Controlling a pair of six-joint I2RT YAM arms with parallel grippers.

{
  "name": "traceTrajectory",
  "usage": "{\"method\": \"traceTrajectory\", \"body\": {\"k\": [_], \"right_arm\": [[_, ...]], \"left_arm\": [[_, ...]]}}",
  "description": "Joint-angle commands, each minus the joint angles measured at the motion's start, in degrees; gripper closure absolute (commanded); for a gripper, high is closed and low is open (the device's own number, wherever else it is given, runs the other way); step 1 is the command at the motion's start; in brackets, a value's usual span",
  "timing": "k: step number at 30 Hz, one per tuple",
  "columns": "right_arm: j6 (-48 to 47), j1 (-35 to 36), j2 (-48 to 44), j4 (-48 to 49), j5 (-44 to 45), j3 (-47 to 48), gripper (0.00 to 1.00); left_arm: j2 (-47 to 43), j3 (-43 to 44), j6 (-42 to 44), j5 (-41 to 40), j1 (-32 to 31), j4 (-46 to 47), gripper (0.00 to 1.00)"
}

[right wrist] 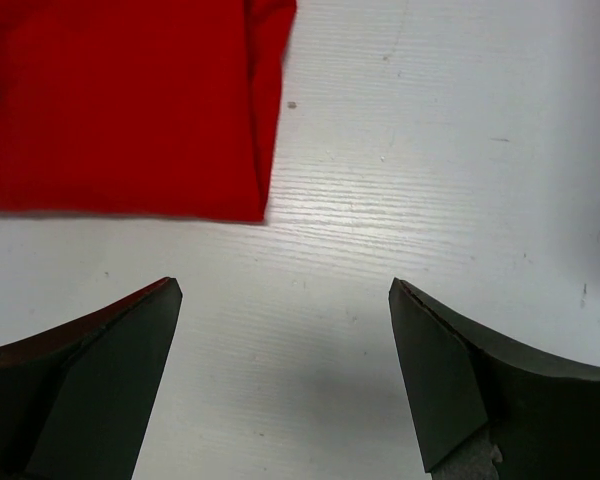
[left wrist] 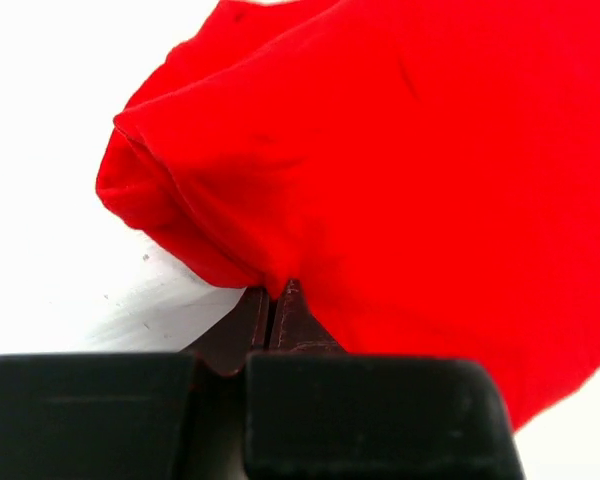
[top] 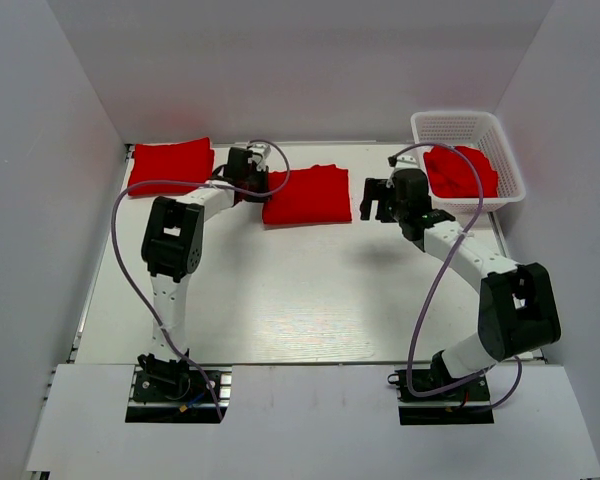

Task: Fold and stack the t-shirts
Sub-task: Put the neatly folded tshirt into the corner of the board with the left arm

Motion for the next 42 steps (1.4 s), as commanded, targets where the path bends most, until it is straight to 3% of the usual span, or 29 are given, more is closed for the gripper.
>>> {"method": "traceTrajectory", "body": {"k": [1, 8, 20, 28, 34, 42], "right_arm": [[-0.23, -0.48, -3.11, 2.41, 3.19, -1.53, 0.1], [-0.49, -0.48, -3.64, 1.7, 3.89, -2.58, 0.1], [-0.93, -0.57, -3.73, 1.09, 5.65, -2.06, 0.1], [-1.28, -0.48, -3.11, 0.38, 6.79, -0.65, 0.1], [-0.67, -0.48, -1.18, -0.05, 6.62, 1.1, 0.1], [0.21, -0.3, 2.07, -0.05, 4.07, 3.91, 0.1]], "left_arm": [[-7.35, 3.55, 7.42, 2.73, 0.47, -1.88, 1.0], [-9.11, 13.64, 17.95, 1.69, 0.47, -11.01, 1.0], [-7.98, 27.0, 26.14, -6.06, 3.28, -19.89, 1.0], [-6.13, 32.9, 31.85, -9.65, 6.53, -21.3, 1.0], [-5.6, 34.13, 34.67, -7.64, 8.12, -21.3, 1.0], [-4.98, 38.26, 35.2, -10.71, 10.31, -22.44, 1.0]]}}
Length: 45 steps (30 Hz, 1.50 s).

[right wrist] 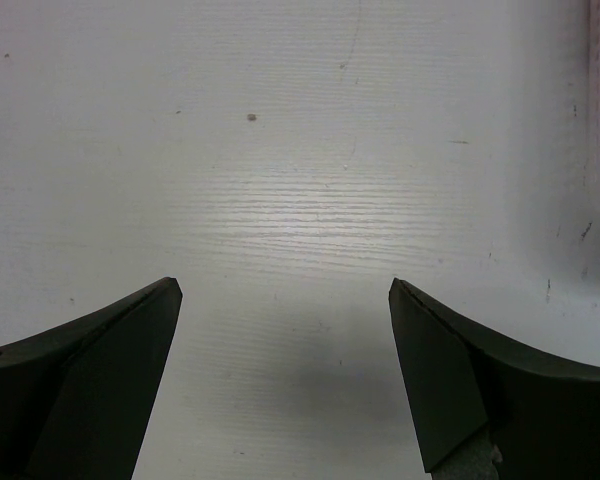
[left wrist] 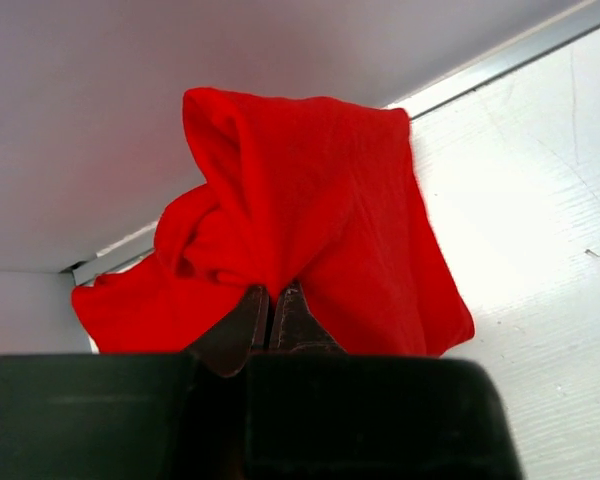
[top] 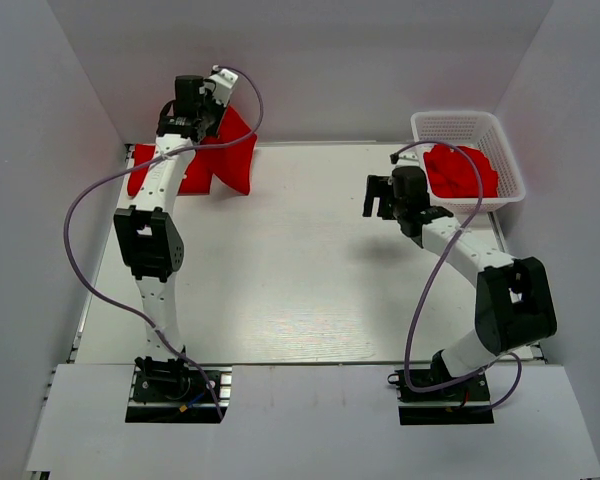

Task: Fold and stack the t-shirts
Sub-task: Put the neatly folded tshirt into the corner of the board with the left arm

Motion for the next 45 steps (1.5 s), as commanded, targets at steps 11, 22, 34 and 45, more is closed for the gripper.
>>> {"method": "traceTrajectory", "body": {"k": [11, 22, 34, 45], "right_arm": [[0.28, -0.08, 3.09, 0.49, -2.81, 5.74, 0.1], [0.89, 0.27, 5.81, 0.49, -4.56, 8.2, 0.1], [1.07, 0.27, 8.97, -1.09, -6.5, 11.1, 0.1], [1.51, 0.36, 12.93, -2.49, -7.55, 14.18, 0.1]], "left_arm": [[-0.81, 5.0, 1.68, -2.45, 3.88, 1.78, 1.0], [0.69, 5.63, 1.06, -3.43, 9.06, 2.31, 1.0], [7.53, 3.51, -0.61, -8.08, 13.29, 7.4, 1.0], [13.95, 3.42, -2.89, -12.57, 17.5, 11.44, 1.0]]}}
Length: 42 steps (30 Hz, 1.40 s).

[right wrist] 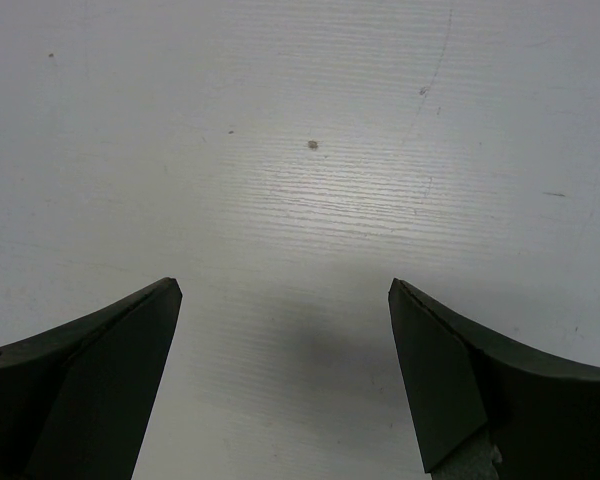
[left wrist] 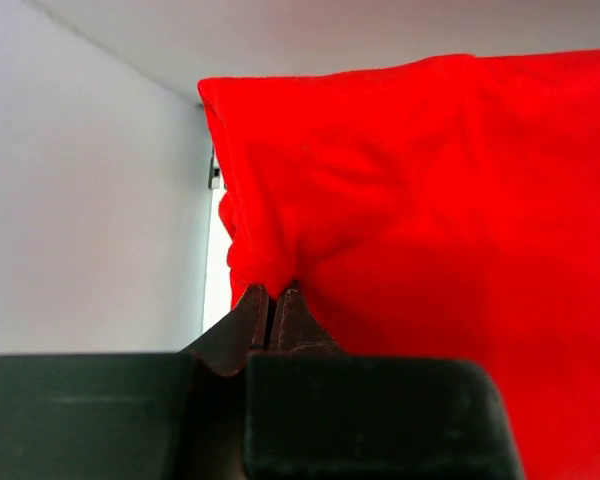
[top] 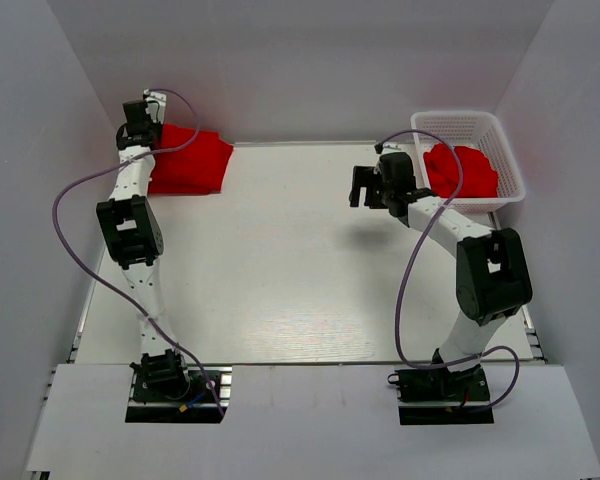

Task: Fold and stack the t-shirts
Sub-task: Put the neatly folded tshirt into the corner of the board with the left arm

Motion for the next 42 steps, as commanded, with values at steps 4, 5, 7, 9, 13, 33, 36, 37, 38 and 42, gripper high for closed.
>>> {"method": "traceTrajectory", "body": {"k": [4, 5, 7, 9, 13, 33, 36, 37, 38, 42], "right_arm": [[0.88, 0.33, 1.92, -0.4, -0.73, 3.89, 0.1], [0.96, 0.33, 1.92, -0.49, -0.65, 3.89, 0.1], [1.22, 0.33, 2.45, -0.49, -0.65, 3.98, 0.1], [1.23, 0.33, 2.62, -0.66, -0.82, 4.16, 0.1], [1.32, 0.51, 3.07, -0.84, -1.26, 4.33, 0.1], [0.34, 0.25, -3.52, -3.03, -1.79, 2.31, 0.1], [1.49, 0.16, -4.58, -3.21, -3.02, 1.18, 0.1], [1.84, 0.33, -5.36, -3.21, -3.63, 0.56, 0.1], [2.1, 0.16, -5.63, -2.95, -3.98, -0.49, 0.1], [2.37, 0.25, -8.88, -3.3, -5.13, -4.18, 0.1]], "left_arm": [[1.04, 0.93, -1.76, -2.58, 2.43, 3.99, 1.0], [1.05, 0.93, -1.76, -2.58, 2.43, 4.0, 1.0], [1.67, 1.46, -1.76, -1.97, 2.96, 4.0, 1.0], [2.19, 1.46, -1.76, -1.44, 3.49, 4.0, 1.0], [3.42, 1.46, -4.04, -3.27, 4.01, 4.0, 0.98], [-13.44, -3.37, -13.36, 3.42, 0.78, -7.85, 0.0], [-18.62, -7.82, -19.05, 8.66, -2.47, -11.29, 0.0], [-20.38, -10.03, -20.82, 8.67, -3.53, -11.29, 0.0], [-22.48, -12.66, -22.4, 9.54, -4.76, -10.25, 0.0], [-33.64, -31.17, -29.43, 8.93, -12.32, -4.54, 0.0]]}}
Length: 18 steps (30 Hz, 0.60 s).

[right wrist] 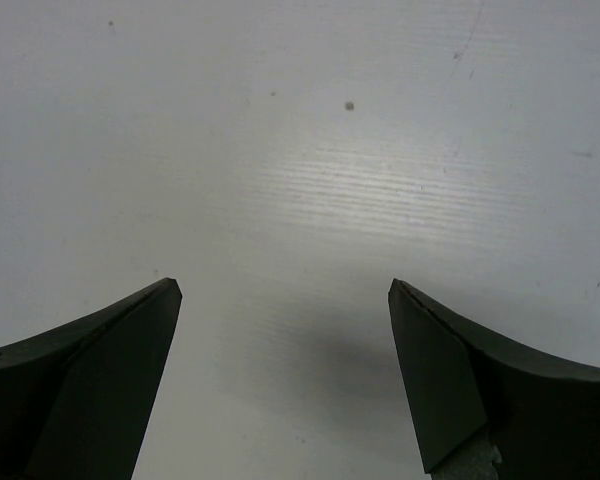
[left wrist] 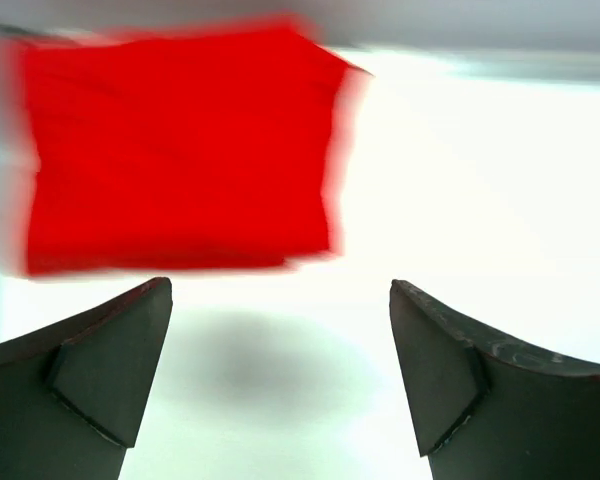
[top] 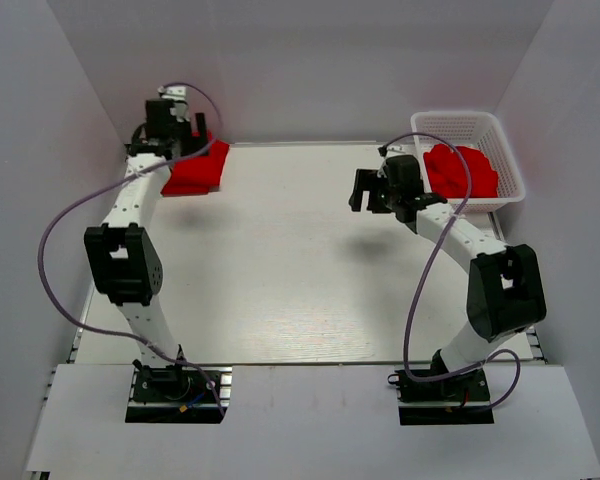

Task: Fold and stack the t-shirts
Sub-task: Put the neatly folded tshirt into the corner of the board with the left arm

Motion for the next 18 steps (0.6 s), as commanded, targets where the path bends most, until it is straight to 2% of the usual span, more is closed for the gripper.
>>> {"method": "traceTrajectory", "body": {"k": [1, 5, 8, 11, 14, 18], "right_arm": [[0.75, -0.04, -5.38, 0.07, -1.39, -4.23, 0.1], [-0.21, -0.04, -10.23, -0.72, -1.13, -11.08, 0.1], [0.48, -0.13, -14.7, -1.25, -1.13, -15.14, 0.1], [1.28, -0.12, -17.25, -0.55, 0.79, -17.25, 0.1], [2.16, -0.12, -19.1, -0.55, 1.51, -18.22, 0.1], [2.07, -0.04, -21.48, 0.15, 1.96, -20.06, 0.1]], "left_arm": [[-11.46, -11.63, -9.33, 3.58, -8.07, 1.98, 0.0], [-21.23, -29.81, -14.35, -1.32, -17.85, 5.68, 0.0], [-25.29, -35.73, -17.78, -8.08, -24.1, 2.54, 0.0], [-27.32, -39.16, -21.2, -9.08, -27.44, 0.85, 0.0], [-30.91, -42.15, -21.74, -9.78, -29.38, 3.13, 0.0], [-31.46, -40.32, -21.74, -16.36, -31.4, -0.28, 0.0]]}}
